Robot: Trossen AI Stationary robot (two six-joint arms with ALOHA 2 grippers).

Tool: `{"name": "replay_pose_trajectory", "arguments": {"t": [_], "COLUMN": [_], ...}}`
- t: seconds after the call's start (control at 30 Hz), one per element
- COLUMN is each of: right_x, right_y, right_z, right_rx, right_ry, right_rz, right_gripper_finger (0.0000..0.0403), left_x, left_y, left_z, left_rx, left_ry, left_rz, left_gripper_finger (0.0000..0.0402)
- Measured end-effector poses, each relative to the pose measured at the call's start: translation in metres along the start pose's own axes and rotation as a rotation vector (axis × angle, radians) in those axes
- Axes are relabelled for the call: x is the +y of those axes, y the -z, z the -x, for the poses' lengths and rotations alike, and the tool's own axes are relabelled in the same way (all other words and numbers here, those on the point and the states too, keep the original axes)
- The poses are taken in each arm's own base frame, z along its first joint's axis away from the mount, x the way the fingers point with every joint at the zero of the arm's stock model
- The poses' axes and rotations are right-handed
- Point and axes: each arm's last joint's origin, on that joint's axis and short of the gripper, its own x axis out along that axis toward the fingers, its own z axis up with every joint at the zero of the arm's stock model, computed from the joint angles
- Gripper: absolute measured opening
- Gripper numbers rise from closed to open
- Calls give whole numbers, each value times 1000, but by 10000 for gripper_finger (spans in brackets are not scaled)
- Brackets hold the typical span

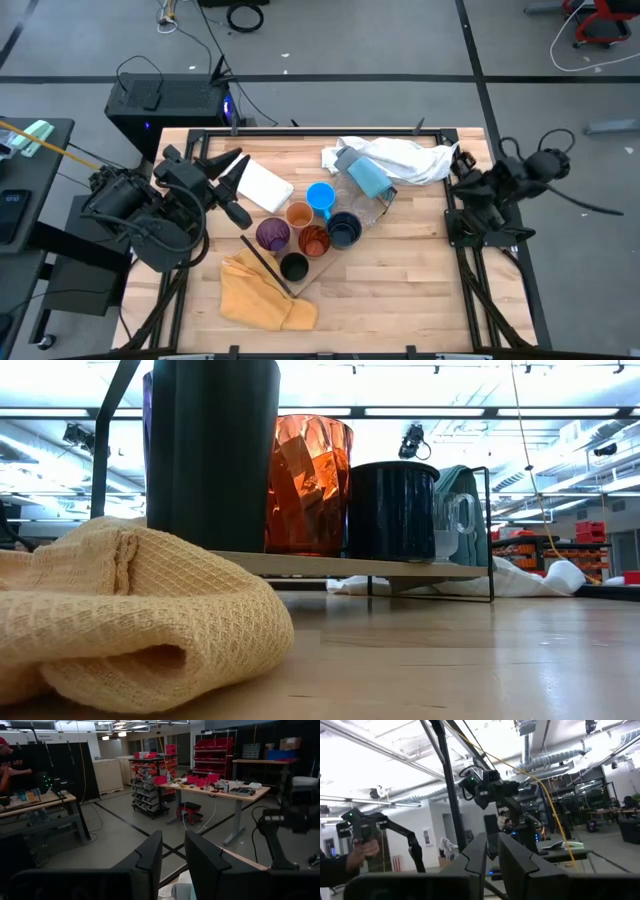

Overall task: Stack small to large cups/mugs on shelf
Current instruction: Return to Home Position

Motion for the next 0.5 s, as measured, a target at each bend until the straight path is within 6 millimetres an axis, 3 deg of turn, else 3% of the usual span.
{"name": "replay_pose_trajectory", "arguments": {"t": [0.5], "right_x": [-10], "right_y": [93], "right_z": [15], "right_rx": [-23], "right_ry": [-2], "right_rz": [-130], "right_gripper_finger": [4], "left_x": [0], "left_y": [0], "left_z": [0], "left_rx": [-6], "left_ry": [-10], "left_rz": [2], "left_gripper_finger": [87]}}
